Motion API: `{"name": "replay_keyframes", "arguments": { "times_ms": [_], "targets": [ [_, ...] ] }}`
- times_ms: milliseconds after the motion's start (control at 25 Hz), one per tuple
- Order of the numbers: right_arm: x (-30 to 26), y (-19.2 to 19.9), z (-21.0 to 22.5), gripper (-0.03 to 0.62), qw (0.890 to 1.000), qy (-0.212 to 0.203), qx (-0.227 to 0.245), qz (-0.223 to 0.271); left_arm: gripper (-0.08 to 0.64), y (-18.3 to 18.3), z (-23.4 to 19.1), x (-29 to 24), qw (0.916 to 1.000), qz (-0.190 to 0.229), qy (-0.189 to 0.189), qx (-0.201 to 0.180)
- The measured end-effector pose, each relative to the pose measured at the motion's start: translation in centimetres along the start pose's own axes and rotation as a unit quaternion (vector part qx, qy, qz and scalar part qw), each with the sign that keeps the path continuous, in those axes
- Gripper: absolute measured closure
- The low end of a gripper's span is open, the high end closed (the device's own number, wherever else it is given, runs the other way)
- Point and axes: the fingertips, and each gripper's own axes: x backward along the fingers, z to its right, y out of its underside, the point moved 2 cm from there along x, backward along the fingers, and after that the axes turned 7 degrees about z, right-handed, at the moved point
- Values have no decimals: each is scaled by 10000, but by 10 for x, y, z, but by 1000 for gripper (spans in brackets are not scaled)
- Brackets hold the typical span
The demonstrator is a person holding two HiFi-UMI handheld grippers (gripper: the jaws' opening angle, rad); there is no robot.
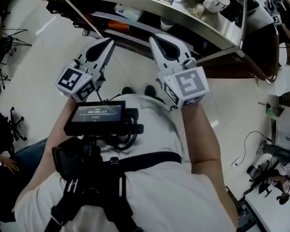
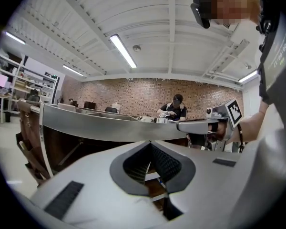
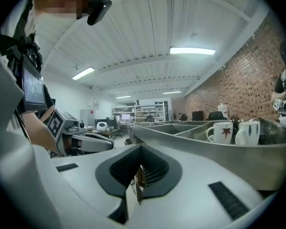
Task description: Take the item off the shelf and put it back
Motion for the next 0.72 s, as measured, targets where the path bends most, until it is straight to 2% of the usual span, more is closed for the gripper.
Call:
{"name": "replay_keyframes", "arguments": {
  "times_ms": [360,720],
  "targets": [
    [13,7,2,589,9998,35,-209,13,560,7,17,-5,9999,-78,92,-62],
    [7,4,1,589,9998,-68,-197,15,560,1,25,-10,9998,-161,149,-37]
  ]
}}
